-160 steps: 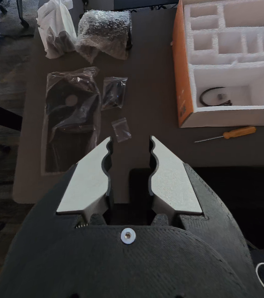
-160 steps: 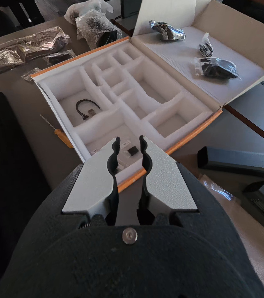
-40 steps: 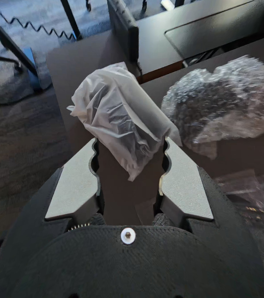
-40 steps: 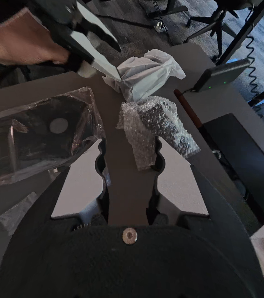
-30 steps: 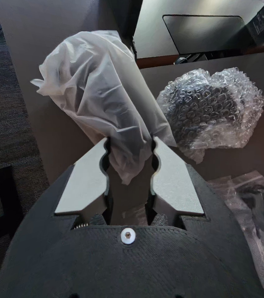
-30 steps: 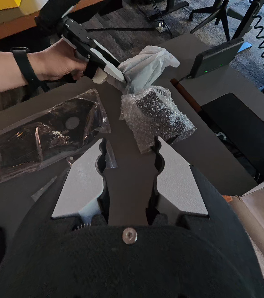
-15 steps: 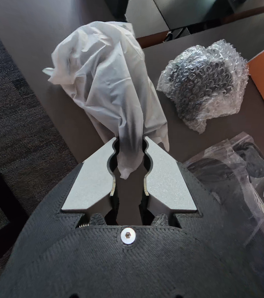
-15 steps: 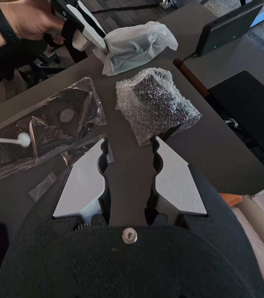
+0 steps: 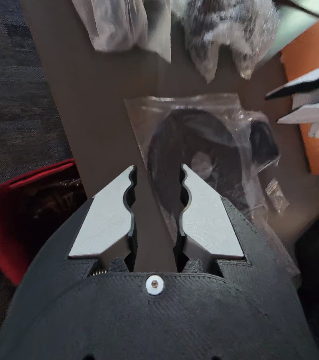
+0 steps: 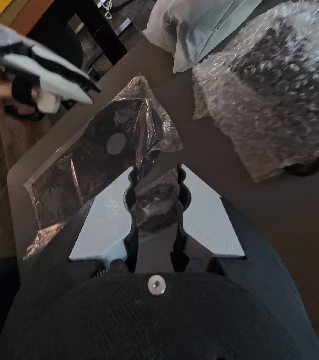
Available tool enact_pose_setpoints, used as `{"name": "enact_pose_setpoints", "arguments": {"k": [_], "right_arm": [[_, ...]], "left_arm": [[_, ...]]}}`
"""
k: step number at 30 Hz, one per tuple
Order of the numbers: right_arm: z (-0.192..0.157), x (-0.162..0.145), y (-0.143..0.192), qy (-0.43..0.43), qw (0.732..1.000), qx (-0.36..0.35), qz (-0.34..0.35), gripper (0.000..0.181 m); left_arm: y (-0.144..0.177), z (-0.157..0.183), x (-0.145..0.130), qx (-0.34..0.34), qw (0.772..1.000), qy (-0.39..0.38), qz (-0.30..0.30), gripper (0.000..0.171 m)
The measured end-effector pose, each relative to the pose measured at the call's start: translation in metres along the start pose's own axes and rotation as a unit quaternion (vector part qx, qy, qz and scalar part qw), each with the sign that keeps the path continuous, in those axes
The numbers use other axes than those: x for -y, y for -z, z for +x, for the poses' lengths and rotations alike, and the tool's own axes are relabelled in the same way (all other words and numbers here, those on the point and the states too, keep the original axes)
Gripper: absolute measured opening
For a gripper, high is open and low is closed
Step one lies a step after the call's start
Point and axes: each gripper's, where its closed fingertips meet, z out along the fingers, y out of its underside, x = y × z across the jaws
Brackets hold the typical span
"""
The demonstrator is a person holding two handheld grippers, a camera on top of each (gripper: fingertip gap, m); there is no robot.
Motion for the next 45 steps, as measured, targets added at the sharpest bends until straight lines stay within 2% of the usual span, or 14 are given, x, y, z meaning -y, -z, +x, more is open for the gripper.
{"name": "enact_pose_setpoints", "arguments": {"k": [3, 5, 8, 12, 15, 20, 23, 26, 28, 33, 36, 39, 42, 45], "right_arm": [[-0.005, -0.004, -0.029, -0.026, 0.999, -0.017, -0.012, 0.057], [-0.010, -0.013, -0.047, -0.033, 0.998, -0.023, -0.041, 0.058], [-0.017, -0.013, -0.059, -0.044, 0.998, -0.032, -0.045, 0.028], [-0.019, -0.012, -0.060, -0.031, 0.997, -0.026, -0.062, 0.000], [-0.030, -0.007, -0.067, -0.053, 0.996, 0.009, -0.072, 0.000], [-0.054, -0.005, -0.079, 0.002, 0.992, 0.060, -0.116, 0.000], [-0.046, -0.008, -0.053, 0.003, 0.993, 0.050, -0.111, 0.008], [-0.046, -0.020, 0.003, -0.005, 0.995, 0.014, -0.094, 0.026], [-0.055, -0.040, 0.034, -0.004, 0.996, -0.018, -0.089, 0.027], [-0.079, -0.118, 0.053, -0.033, 0.984, -0.068, -0.161, 0.027], [-0.094, -0.130, 0.039, -0.039, 0.988, -0.058, -0.139, 0.020], [-0.090, -0.148, 0.029, -0.020, 0.982, -0.077, -0.170, 0.015], [-0.083, -0.155, 0.030, -0.018, 0.982, -0.093, -0.165, 0.003], [-0.084, -0.151, 0.041, -0.051, 0.984, -0.082, -0.147, 0.007]], "left_arm": [[-0.005, 0.008, -0.017, -0.009, 1.000, 0.017, -0.005, 0.039], [-0.009, 0.010, -0.019, -0.011, 0.999, 0.032, -0.001, 0.034], [-0.010, -0.006, -0.021, 0.035, 0.999, 0.004, 0.000, 0.000], [-0.007, -0.009, -0.024, 0.019, 1.000, -0.012, -0.001, 0.000], [0.001, -0.019, -0.027, 0.021, 1.000, -0.010, -0.001, 0.000], [0.010, -0.029, -0.030, 0.035, 0.999, -0.007, -0.005, 0.000], [0.007, -0.024, -0.029, 0.029, 0.999, 0.015, 0.004, 0.000], [0.011, -0.022, -0.030, 0.043, 0.998, 0.031, 0.023, 0.002], [0.016, -0.017, -0.029, 0.044, 0.997, 0.041, 0.048, 0.006], [0.010, 0.030, -0.019, 0.018, 0.997, -0.031, 0.064, 0.012], [-0.004, 0.070, -0.012, -0.009, 0.992, -0.118, 0.047, 0.022], [-0.018, 0.114, -0.006, -0.057, 0.979, -0.191, 0.038, 0.021], [-0.039, 0.149, -0.007, -0.108, 0.969, -0.219, 0.020, 0.022], [-0.065, 0.172, -0.008, -0.124, 0.955, -0.268, -0.002, 0.030]]}}
